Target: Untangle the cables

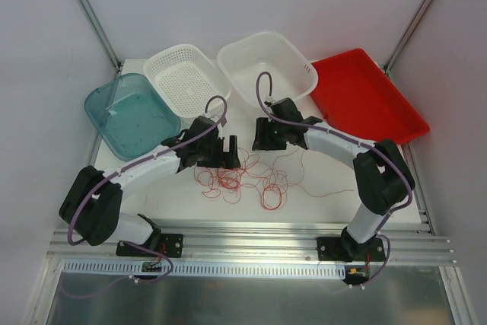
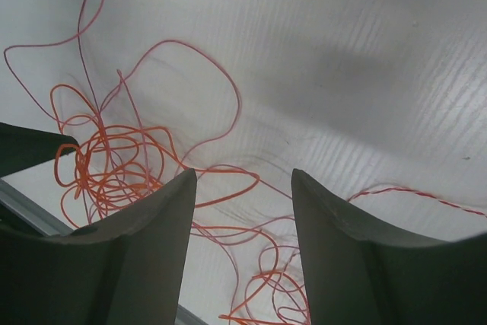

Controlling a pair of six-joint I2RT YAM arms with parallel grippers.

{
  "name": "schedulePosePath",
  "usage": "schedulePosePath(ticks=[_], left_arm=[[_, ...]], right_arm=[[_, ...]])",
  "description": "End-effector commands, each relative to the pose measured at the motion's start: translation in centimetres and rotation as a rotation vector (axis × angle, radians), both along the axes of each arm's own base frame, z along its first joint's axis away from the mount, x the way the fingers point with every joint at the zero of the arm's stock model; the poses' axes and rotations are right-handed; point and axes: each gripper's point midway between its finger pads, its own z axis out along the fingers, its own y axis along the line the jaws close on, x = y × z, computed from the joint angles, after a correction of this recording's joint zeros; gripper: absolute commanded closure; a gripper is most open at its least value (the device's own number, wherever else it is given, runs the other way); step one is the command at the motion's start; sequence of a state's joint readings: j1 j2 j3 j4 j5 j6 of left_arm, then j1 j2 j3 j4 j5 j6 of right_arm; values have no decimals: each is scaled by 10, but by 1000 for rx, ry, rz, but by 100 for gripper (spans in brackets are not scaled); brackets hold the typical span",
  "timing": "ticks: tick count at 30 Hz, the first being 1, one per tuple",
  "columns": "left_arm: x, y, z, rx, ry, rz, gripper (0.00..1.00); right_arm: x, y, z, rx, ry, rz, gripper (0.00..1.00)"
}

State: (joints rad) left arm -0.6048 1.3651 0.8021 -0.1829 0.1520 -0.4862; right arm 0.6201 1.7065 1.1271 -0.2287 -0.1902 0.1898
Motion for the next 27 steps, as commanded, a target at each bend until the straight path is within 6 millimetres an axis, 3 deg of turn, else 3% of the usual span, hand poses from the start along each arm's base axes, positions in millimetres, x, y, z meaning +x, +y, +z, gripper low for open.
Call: schedulePosePath(ticks=[1,5,10,13,16,17,19,21,23,24,26,27], left_arm=[[2,-10,-6,-10,-10,5,8],[-3,-10,-22,10,19,5,8],[-5,-6,-33,32,30,30,8],[-8,-4,-40,42,38,36,8],[-10,0,-46,59,45,49,8],[-9,0,-47,64,43,54,8],[-10,6,-53,85,48,71,8],[-11,13,-60,115,50,92,8],[-13,16,-67,133,65,100,8],[-13,21,-71,153,67,119,8],[-14,26,-79,176,80,136,8],[-15,28,-82,186,86,145,9]], right_arm=[[9,14,-2,54,4,-84,43],[2,20,-17,58,75,-166,43],[-13,12,-33,-19,134,-234,43],[-19,9,-38,-42,147,-248,49],[-20,8,-37,-46,149,-261,71],[-20,6,-36,-51,144,-266,88],[-19,3,-25,-54,122,-260,99],[-18,0,-7,-66,99,-246,99],[-13,2,33,-33,22,-205,99],[-18,-3,43,-48,21,-187,99],[-13,-3,101,-6,-95,-130,99],[-19,-9,118,-16,-112,-108,99]])
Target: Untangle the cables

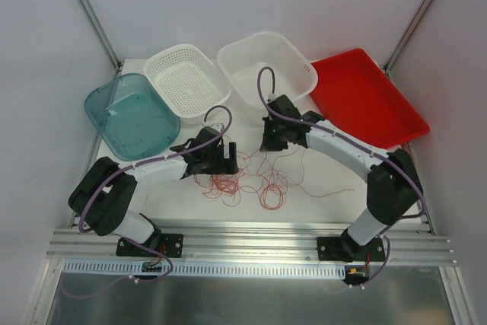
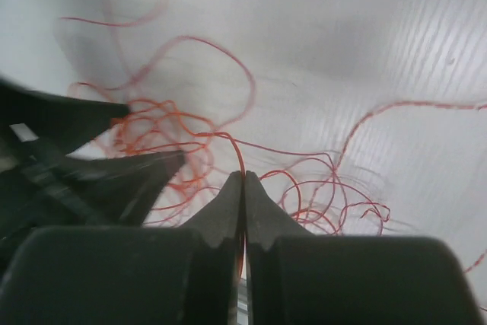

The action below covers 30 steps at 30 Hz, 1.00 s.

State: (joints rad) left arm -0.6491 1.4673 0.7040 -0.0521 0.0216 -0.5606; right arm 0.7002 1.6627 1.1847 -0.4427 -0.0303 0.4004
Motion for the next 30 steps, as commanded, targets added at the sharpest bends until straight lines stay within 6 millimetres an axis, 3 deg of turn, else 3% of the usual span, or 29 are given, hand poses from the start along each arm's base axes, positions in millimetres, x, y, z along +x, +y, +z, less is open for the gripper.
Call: schedulePosePath(ticks=[1,3,6,12,16,22,24,26,30], left_arm=[[-14,21,-32,105,67,55,9],[-12,25,-35,126,67,65,9],[-12,30,-36,156,66,71,14],[-4,56,-29,228,46,129,21],[0,81,-26,236,48,212,25],[4,120,-15,205,30,332,25],[4,122,-8,192,9,335,24],[9,116,9,142,-40,320,20],[14,83,53,2,-147,186,11]], right_arm=[[7,-6,125,62,-247,106,99],[3,-21,177,48,-356,142,99],[-5,-45,239,35,-497,160,99],[-23,-93,345,155,-762,87,99],[-39,-108,397,250,-939,70,99],[-50,-128,434,287,-1080,1,99],[-52,-125,440,309,-1093,17,99],[-48,-117,437,316,-1073,42,99],[-45,-94,424,380,-994,105,99]])
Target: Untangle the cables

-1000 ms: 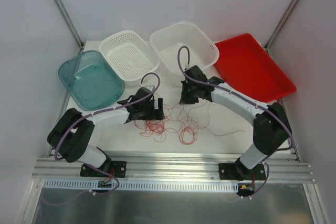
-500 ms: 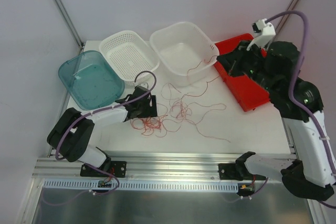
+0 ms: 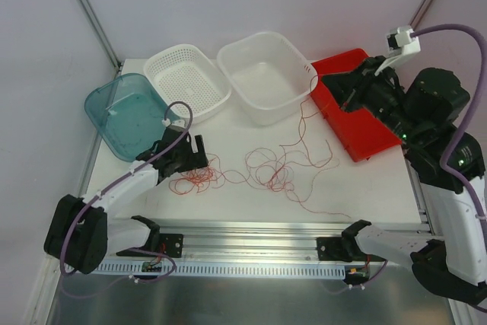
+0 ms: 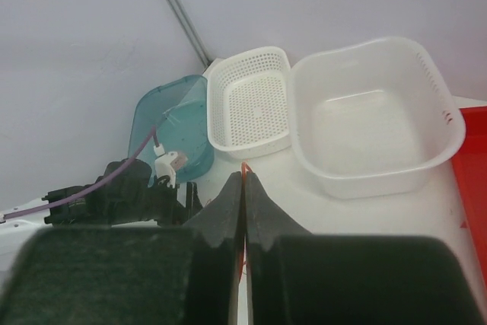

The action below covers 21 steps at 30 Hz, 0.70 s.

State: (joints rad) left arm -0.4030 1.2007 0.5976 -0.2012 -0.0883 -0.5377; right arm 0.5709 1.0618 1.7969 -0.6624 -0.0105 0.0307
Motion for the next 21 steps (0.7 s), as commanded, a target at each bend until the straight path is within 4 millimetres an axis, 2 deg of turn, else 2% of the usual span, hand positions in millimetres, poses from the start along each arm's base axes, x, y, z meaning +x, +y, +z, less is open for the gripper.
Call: schedulePosePath(ticks=[1,3,5,8,9,11,12,13,15,17,19,21], left_arm=[[2,-35,52,-90,-156,-172,9],[4,-48,74,-92,-244,-253,7],[1,-70,102,-151,-351,-344,6],[-6,-101,128,-221,-492,-477,4],[-12,-113,133,-241,-521,-521,4],[-12,-129,144,-256,-612,-573,3],[-11,-137,149,-258,-650,-593,3],[-18,-151,145,-261,-660,-638,2],[-16,-164,150,-235,-725,-673,2],[-19,-188,152,-231,-781,-727,1],[-12,-202,149,-161,-846,-752,1],[-17,-218,151,-113,-901,-794,1]], right_arm=[[6,24,-1,36,17,92,99],[10,32,-7,52,43,109,99],[12,38,-15,54,66,131,99],[14,48,-21,74,89,165,99],[14,50,-22,80,94,172,99],[13,53,-24,95,107,185,99],[13,54,-25,98,110,188,99],[12,54,-25,103,110,191,99],[12,55,-27,114,119,195,99],[10,57,-25,124,119,204,99],[8,57,-25,130,123,213,99],[7,59,-28,130,133,225,99]])
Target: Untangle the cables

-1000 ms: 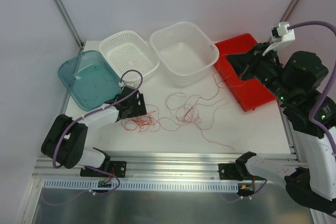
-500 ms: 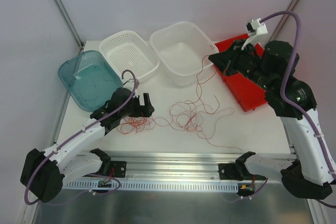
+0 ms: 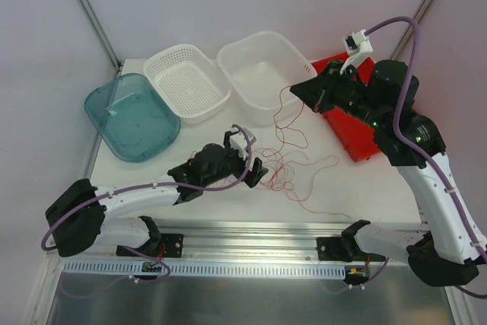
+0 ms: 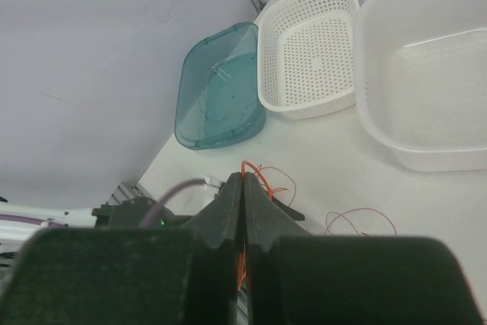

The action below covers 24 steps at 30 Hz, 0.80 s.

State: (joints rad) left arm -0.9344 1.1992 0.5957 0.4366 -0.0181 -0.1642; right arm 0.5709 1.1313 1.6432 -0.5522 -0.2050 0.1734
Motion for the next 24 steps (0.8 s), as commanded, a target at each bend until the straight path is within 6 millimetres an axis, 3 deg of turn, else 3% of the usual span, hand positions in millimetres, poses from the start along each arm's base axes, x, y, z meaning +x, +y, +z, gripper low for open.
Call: schedulePosePath(ticks=[1,5,13,14,15,17,19,20,21,23,24], left_arm=[[17,-27,39,-30,-270,-3,1],[25,-39,45,-15,-321,38,1],[38,-50,54,-53,-359,81,19],[38,-53,57,-60,-361,73,23],[38,-55,57,-62,-361,64,40],[34,-59,58,-78,-349,39,62],[32,-55,64,-94,-345,48,93],[32,-51,64,-96,-334,60,100],[32,-44,75,-110,-343,87,100],[30,-34,78,-86,-329,101,100],[27,-26,94,-102,-343,108,100]], right_arm=[[-12,1,24,76,-53,37,99],[-16,1,17,73,-38,45,99],[-24,-2,9,76,-24,53,99],[-24,-2,7,74,-20,53,99],[-24,-2,6,70,-20,53,99],[-24,-4,2,57,-23,47,99],[-22,-8,-4,37,-20,30,99],[-23,-11,-11,12,-13,19,99],[-22,-13,-19,-7,0,9,99],[-19,-19,-39,-56,36,-23,99],[-19,-22,-46,-75,46,-31,99]])
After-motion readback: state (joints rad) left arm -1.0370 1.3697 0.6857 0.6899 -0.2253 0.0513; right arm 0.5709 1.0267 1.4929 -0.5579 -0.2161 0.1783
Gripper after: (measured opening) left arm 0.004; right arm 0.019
